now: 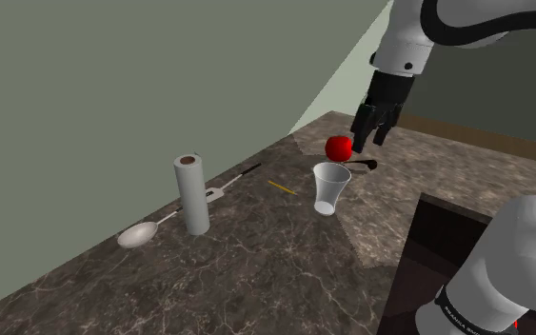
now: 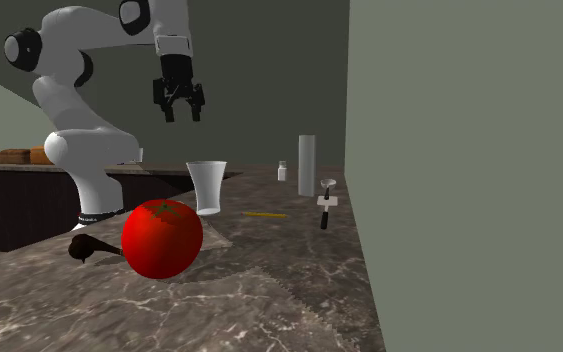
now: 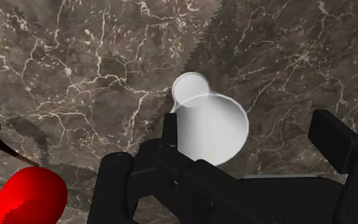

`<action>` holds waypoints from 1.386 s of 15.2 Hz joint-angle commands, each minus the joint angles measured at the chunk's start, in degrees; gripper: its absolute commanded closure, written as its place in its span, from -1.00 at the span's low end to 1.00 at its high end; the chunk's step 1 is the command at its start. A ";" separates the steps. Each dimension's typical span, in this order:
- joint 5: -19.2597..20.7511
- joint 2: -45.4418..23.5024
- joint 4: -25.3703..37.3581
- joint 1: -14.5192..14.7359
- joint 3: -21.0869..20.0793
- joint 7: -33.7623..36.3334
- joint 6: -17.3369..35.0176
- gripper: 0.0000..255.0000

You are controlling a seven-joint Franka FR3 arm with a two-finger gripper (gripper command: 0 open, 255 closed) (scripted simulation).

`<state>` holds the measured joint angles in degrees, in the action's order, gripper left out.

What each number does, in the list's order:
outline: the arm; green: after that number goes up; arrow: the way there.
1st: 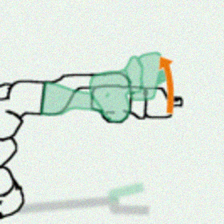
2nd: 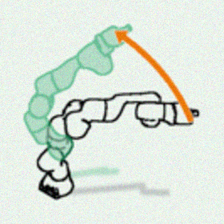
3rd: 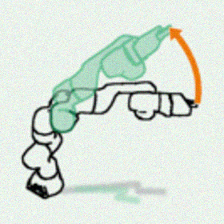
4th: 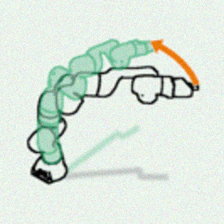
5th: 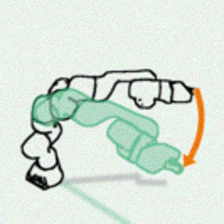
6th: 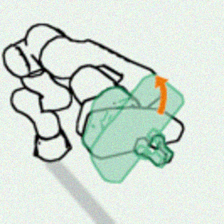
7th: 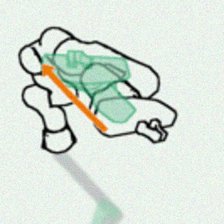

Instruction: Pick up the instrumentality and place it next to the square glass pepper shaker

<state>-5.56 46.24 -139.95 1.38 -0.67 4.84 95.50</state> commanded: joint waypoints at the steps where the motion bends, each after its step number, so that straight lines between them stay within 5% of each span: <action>1: 0.00 0.00 0.00 0.00 0.00 0.00 0.00 -1.00; 12: -4.63 -18.49 5.54 -4.55 -16.50 31.87 15.03 -1.00; 21: 3.74 -40.38 19.20 -9.64 -25.87 60.12 22.32 -1.00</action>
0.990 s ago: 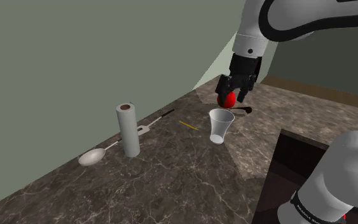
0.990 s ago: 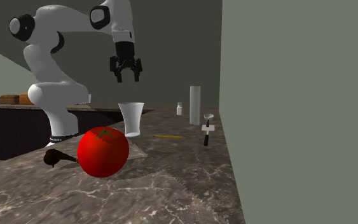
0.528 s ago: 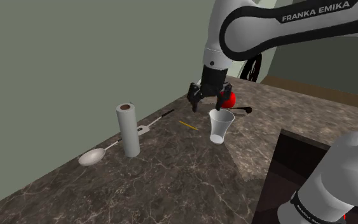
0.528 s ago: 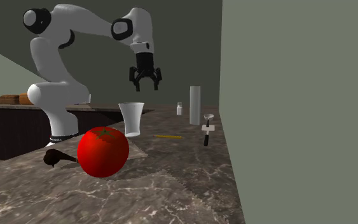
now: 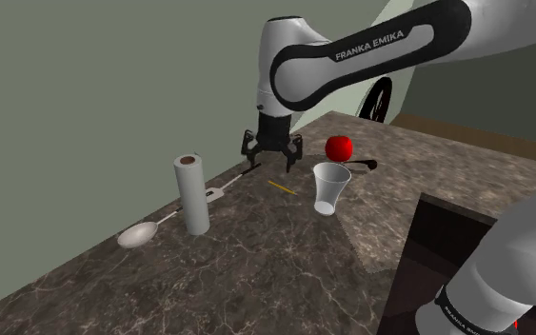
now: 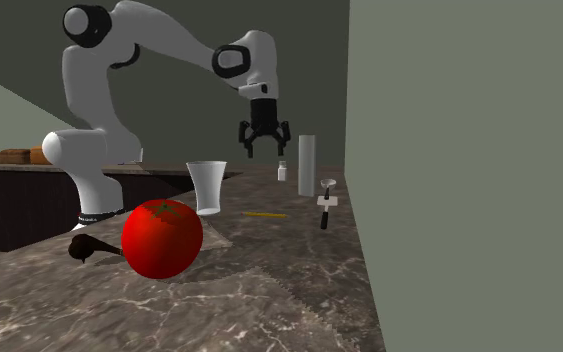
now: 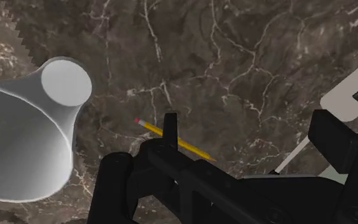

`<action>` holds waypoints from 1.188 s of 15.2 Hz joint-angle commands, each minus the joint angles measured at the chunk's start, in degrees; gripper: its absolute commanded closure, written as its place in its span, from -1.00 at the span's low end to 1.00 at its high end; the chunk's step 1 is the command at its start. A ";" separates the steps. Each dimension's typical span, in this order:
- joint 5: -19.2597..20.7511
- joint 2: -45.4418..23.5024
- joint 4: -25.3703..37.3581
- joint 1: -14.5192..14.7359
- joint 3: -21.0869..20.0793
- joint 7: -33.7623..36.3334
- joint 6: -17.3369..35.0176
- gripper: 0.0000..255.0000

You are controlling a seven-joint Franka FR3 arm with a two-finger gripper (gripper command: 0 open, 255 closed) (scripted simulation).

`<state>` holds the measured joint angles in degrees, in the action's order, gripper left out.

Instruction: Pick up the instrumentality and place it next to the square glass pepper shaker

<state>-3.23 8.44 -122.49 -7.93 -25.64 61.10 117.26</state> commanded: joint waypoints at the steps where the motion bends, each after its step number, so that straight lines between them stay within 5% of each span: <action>1: 3.00 -5.23 3.67 -0.53 -1.38 7.11 0.86 -1.00; 8: 13.53 -23.33 19.38 1.53 -0.31 27.51 -0.19 -1.00; 15: 18.69 -39.33 37.92 5.91 4.85 41.16 -4.73 -1.00; 18: 19.03 -40.05 36.70 5.89 5.12 41.39 -2.83 -1.00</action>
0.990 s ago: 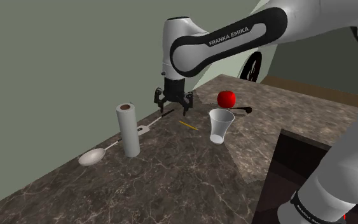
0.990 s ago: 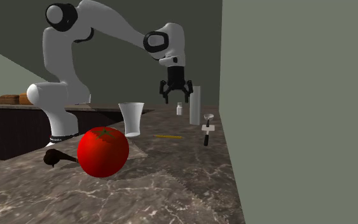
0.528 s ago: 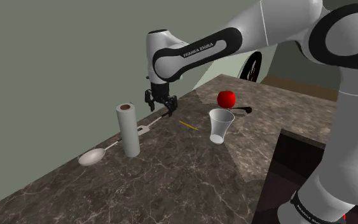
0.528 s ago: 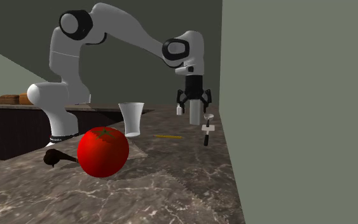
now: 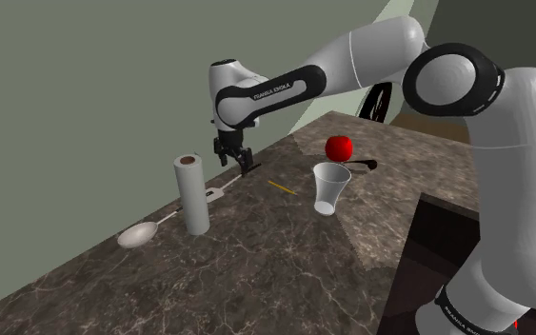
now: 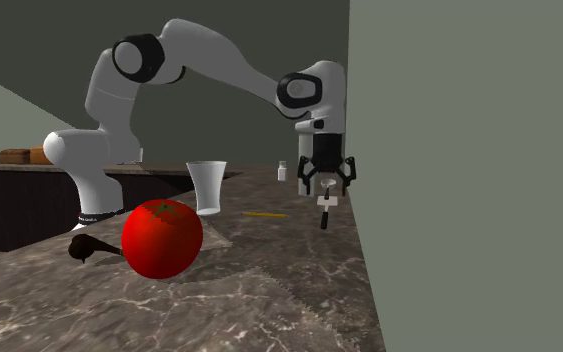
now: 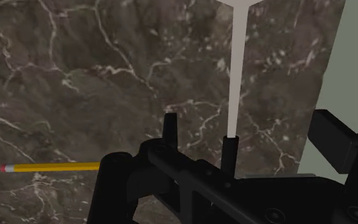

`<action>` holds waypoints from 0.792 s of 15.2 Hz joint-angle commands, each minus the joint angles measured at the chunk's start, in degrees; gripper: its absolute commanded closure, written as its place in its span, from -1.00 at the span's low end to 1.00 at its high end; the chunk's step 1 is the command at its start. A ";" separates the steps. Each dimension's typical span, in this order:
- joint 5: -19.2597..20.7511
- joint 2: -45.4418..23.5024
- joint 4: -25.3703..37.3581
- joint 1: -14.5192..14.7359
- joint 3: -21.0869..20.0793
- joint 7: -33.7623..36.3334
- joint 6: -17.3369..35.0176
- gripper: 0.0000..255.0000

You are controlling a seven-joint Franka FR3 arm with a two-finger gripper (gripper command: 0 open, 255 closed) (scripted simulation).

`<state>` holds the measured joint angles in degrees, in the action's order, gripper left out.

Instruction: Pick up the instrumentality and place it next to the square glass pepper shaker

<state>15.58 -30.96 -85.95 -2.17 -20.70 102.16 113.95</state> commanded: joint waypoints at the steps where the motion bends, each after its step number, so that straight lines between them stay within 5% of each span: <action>1: 0.34 -0.91 -0.20 0.12 0.27 0.42 1.09 -1.00; 12: 0.82 -1.94 -1.39 0.11 0.57 0.74 3.25 -1.00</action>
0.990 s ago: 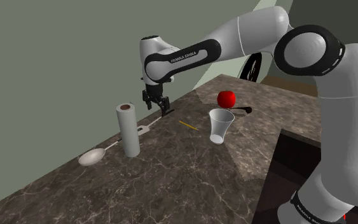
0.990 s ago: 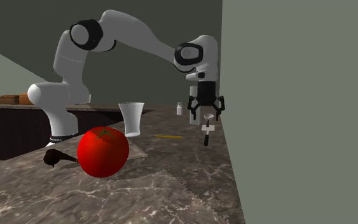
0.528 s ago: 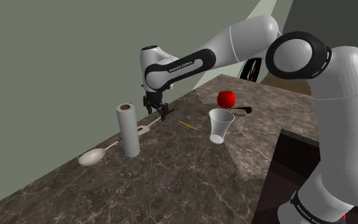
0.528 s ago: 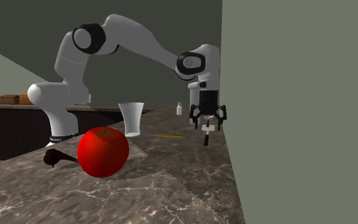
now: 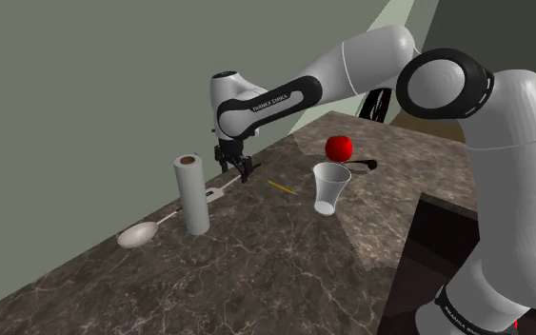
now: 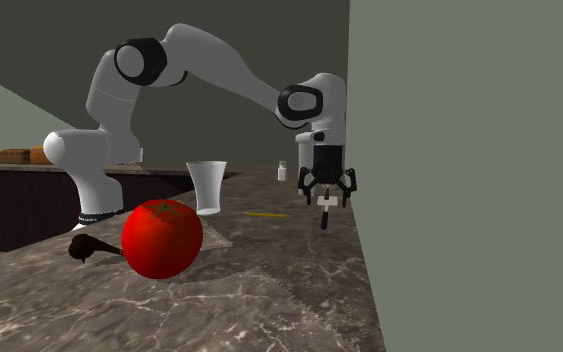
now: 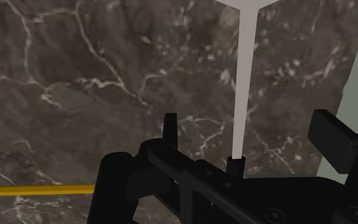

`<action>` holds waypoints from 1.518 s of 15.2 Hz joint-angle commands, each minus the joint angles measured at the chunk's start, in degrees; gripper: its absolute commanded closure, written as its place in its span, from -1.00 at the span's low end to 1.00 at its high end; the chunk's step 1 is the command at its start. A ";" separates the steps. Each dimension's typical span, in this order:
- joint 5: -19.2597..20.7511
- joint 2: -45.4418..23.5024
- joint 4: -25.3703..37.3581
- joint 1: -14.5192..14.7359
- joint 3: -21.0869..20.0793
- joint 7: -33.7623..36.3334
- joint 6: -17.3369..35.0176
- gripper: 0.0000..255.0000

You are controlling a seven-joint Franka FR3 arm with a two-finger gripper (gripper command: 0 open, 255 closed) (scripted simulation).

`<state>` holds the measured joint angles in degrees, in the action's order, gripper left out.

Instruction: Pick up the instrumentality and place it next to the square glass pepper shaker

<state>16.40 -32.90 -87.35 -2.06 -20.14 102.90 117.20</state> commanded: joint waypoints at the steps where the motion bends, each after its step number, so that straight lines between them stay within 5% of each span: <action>1: 0.00 0.00 0.00 0.00 0.00 0.00 0.00 1.00; 10: 0.00 0.00 -0.01 0.00 0.00 0.00 0.01 1.00; 23: -1.59 3.19 5.22 -0.07 -0.86 -1.46 -8.15 1.00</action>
<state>14.86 -29.64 -83.02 -2.27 -20.96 101.48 109.88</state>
